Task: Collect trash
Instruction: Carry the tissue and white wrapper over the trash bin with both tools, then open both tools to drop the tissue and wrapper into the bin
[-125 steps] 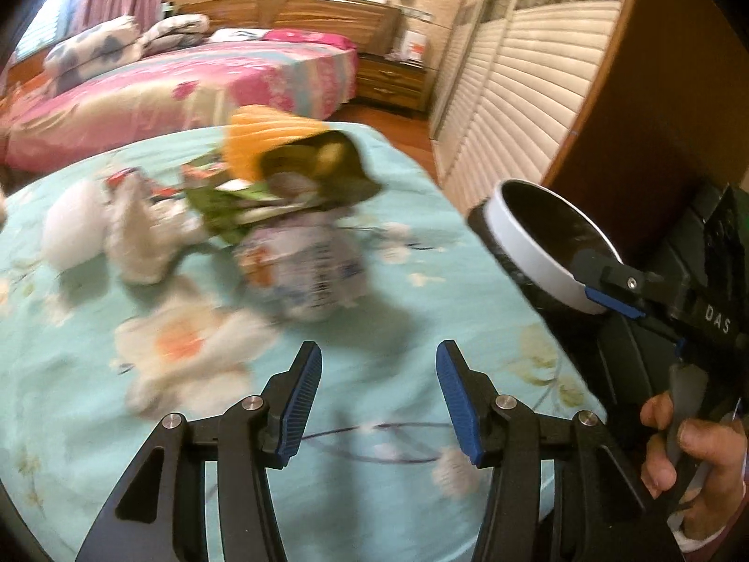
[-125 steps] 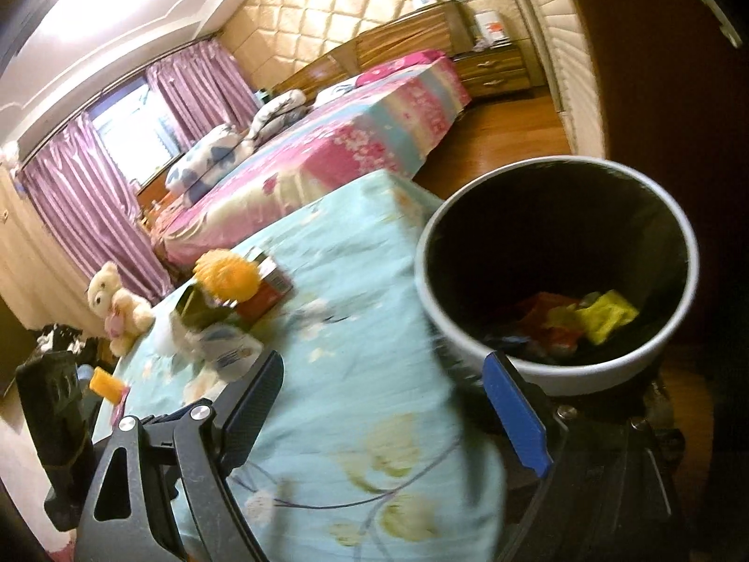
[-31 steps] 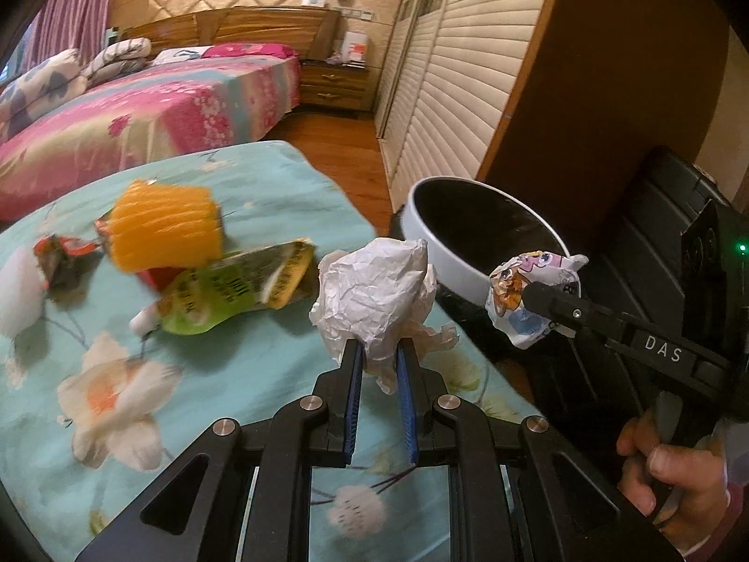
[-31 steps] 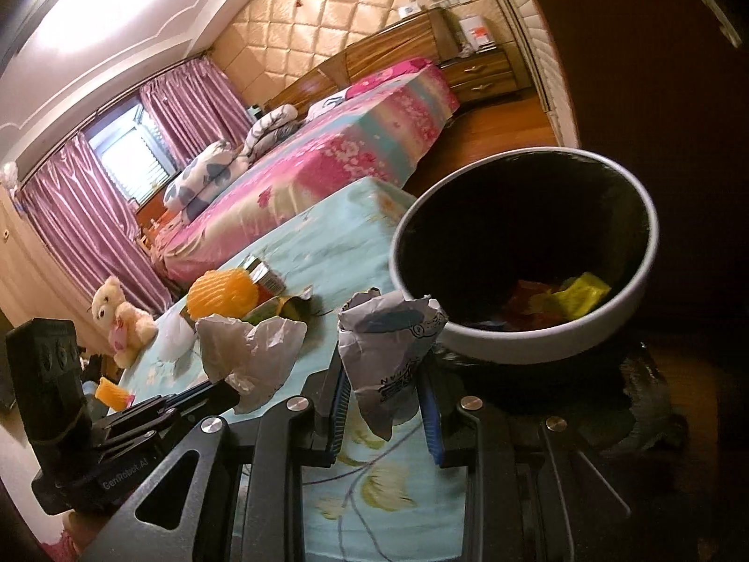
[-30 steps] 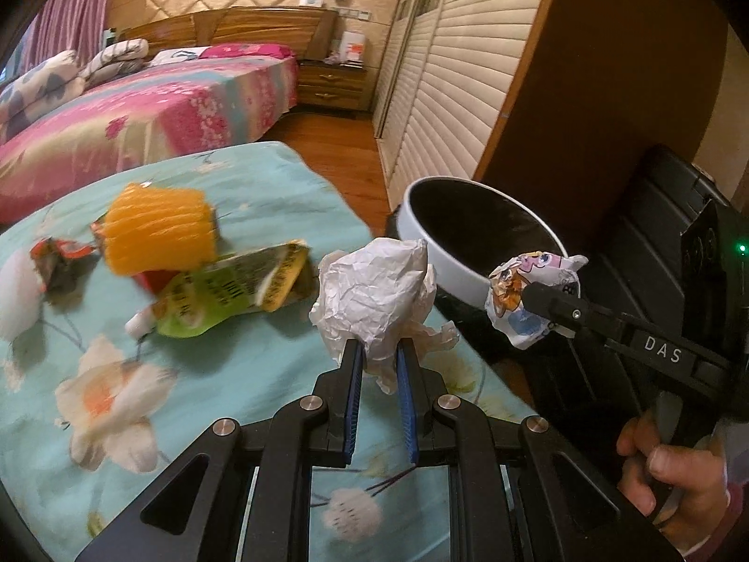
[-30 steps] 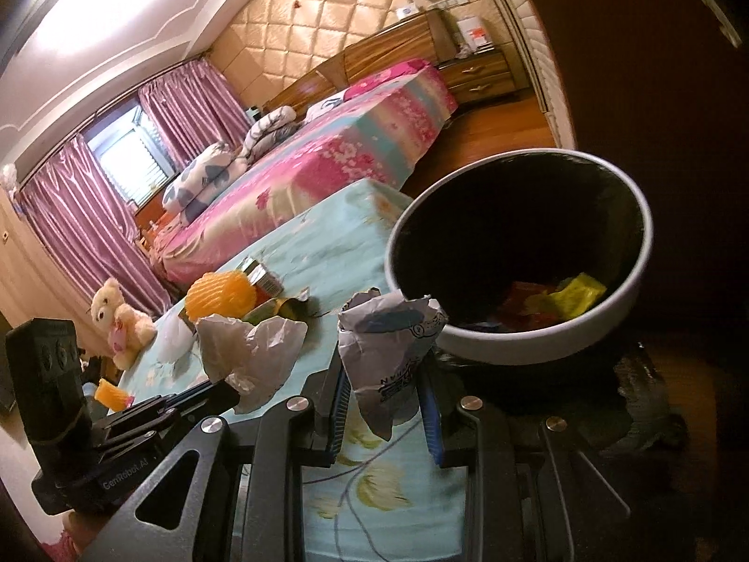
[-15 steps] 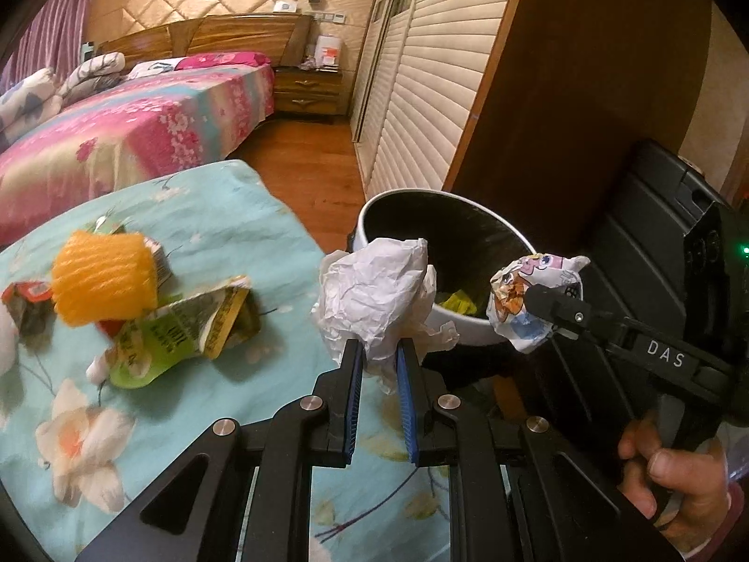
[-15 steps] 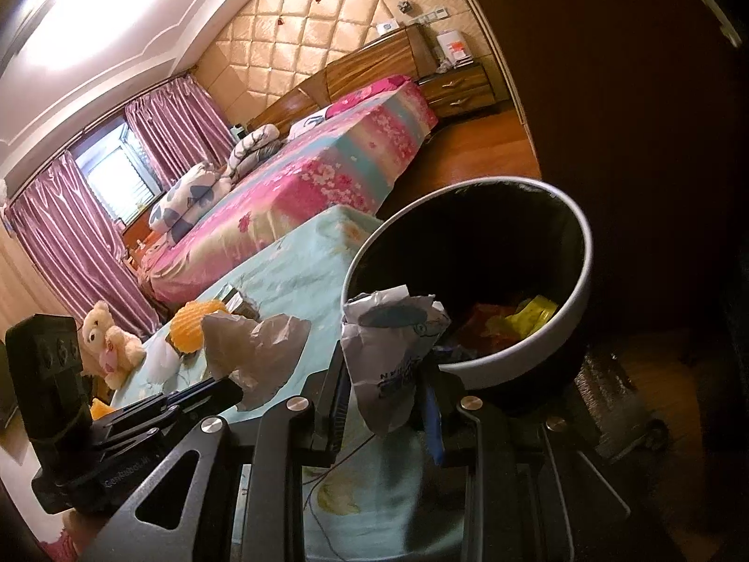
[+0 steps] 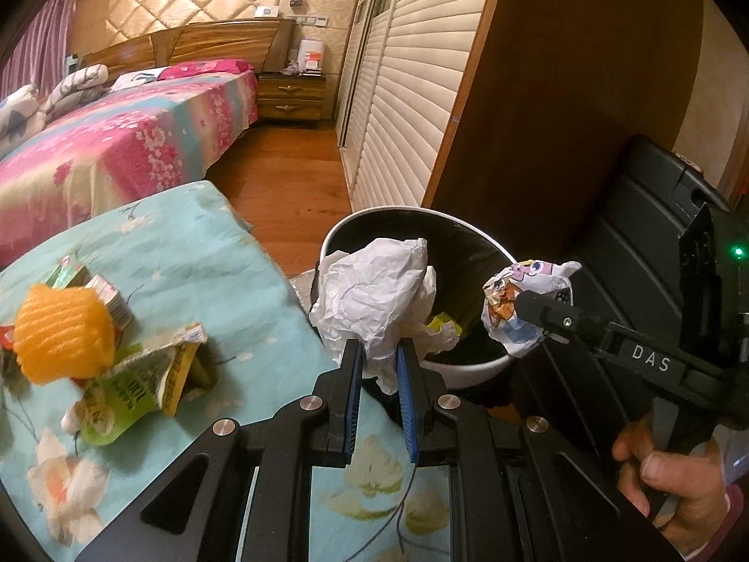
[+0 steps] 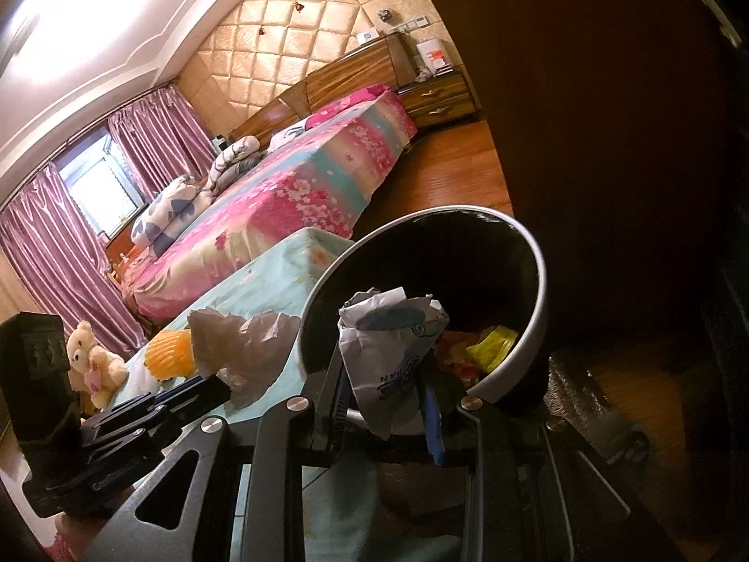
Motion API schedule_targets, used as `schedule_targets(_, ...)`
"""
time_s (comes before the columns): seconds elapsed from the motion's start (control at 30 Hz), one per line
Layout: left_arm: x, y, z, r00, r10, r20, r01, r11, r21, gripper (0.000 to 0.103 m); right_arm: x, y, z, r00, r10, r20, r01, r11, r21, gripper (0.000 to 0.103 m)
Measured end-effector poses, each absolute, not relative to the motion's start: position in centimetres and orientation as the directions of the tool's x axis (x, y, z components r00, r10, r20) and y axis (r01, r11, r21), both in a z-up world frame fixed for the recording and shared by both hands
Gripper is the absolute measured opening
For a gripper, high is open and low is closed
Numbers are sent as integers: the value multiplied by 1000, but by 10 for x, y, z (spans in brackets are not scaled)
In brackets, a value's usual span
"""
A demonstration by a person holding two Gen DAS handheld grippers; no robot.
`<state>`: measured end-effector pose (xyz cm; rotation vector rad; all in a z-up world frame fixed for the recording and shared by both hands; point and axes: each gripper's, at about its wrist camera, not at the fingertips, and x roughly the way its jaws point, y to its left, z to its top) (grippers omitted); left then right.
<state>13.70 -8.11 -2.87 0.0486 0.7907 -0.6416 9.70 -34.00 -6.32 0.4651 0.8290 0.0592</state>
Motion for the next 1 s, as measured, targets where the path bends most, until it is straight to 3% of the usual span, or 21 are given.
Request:
schedule_targets(0.73, 174, -122, -37, 512, -499, -699, 552, 815, -177, 14, 123, -364, -76, 643, 226, -732, 155, 897, 413, 30)
schedule_targets(0.83, 180, -124, -38, 507, -497, -704, 550, 815, -180, 17, 124, -365, -77, 637, 224, -738, 158, 898, 410, 31)
schedule_targets(1.0, 183, -128, -38, 510, -496, -703, 552, 815, -175, 22, 125, -370, -76, 635, 222, -740, 176, 891, 418, 47)
